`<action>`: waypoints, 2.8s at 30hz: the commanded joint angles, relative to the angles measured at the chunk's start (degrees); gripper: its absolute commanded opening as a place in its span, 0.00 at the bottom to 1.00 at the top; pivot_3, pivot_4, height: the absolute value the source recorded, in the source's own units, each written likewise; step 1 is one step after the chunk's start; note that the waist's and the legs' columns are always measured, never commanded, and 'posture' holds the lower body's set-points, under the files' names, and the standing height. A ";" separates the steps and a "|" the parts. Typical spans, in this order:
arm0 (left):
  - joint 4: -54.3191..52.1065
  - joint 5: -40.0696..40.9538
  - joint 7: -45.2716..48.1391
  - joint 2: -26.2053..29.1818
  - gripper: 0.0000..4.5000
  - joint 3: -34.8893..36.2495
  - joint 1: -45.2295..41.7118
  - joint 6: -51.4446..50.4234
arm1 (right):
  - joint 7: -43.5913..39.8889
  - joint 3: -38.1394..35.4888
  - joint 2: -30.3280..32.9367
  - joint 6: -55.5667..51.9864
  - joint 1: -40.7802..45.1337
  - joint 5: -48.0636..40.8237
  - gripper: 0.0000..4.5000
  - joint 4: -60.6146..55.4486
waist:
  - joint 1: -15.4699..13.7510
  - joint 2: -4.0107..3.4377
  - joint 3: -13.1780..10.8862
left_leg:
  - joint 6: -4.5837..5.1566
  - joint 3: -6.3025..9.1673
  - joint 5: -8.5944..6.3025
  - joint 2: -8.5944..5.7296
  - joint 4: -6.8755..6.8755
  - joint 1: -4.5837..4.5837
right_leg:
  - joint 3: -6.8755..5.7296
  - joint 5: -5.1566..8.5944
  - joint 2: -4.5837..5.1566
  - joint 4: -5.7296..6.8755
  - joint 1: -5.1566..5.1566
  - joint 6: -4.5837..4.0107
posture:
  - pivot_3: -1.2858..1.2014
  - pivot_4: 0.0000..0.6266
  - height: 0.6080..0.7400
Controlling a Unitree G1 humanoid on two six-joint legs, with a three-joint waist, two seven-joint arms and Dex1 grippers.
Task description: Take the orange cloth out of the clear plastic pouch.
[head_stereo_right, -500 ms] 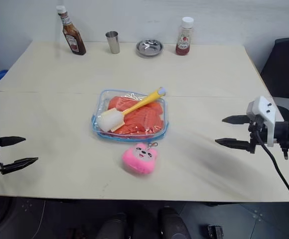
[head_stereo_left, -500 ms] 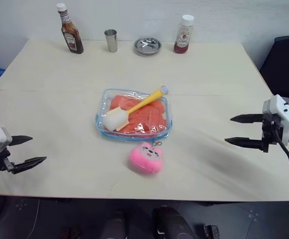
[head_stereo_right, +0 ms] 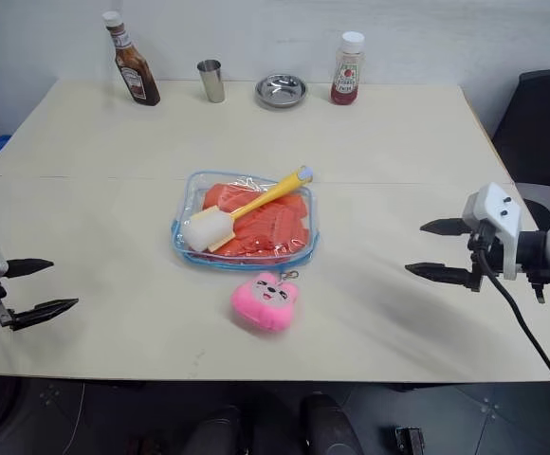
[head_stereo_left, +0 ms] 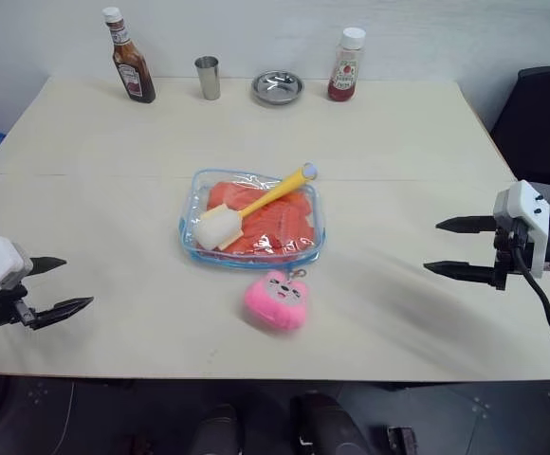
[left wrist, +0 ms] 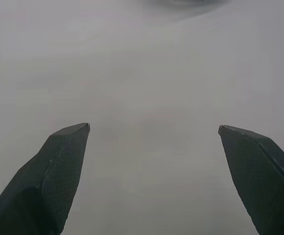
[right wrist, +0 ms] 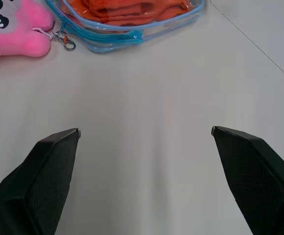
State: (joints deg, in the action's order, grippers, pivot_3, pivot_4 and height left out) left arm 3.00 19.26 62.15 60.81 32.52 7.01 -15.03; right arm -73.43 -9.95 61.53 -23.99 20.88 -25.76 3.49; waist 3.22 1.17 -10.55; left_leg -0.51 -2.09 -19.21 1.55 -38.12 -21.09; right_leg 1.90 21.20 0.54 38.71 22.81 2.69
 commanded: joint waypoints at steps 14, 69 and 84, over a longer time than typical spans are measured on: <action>-3.01 2.85 -1.78 -1.61 1.00 -0.85 -2.98 -5.55 | 2.19 -2.04 -1.80 -1.85 0.27 -2.05 1.00 -3.17 | -0.02 0.00 0.00 | 0.00 0.00 0.00 0.00 -0.02 0.00 | 0.00 0.00 0.00 0.05 0.00 0.00 | 0.52 0.24 1.00; 30.41 -21.19 -12.04 -28.01 0.10 -37.05 -76.48 -31.60 | 20.34 6.18 -14.98 -7.93 0.46 -6.42 1.00 -30.15 | -0.75 0.07 0.01 | -0.33 -0.07 0.12 -0.08 -1.18 -1.08 | 0.27 -0.06 -0.11 1.26 1.22 0.14 | 0.52 0.24 1.00; 12.64 -19.45 -26.00 -7.24 0.18 -13.97 -35.95 -36.28 | 12.77 14.93 -21.04 -5.49 9.86 -5.75 1.00 -23.37 | -2.06 0.30 0.14 | -0.22 0.13 0.04 -0.12 -1.51 -1.30 | 0.02 -0.07 0.09 1.27 1.34 0.14 | 0.52 0.24 1.00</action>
State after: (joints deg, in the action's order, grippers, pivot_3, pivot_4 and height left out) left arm 18.40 -0.29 38.33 52.99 16.20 -29.07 -52.61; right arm -59.97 5.27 40.75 -30.79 29.86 -31.49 -19.53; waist 1.16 1.47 -10.41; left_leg -0.67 -1.94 -19.19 1.40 -39.67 -22.41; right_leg 1.91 21.13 0.67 39.97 24.14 2.83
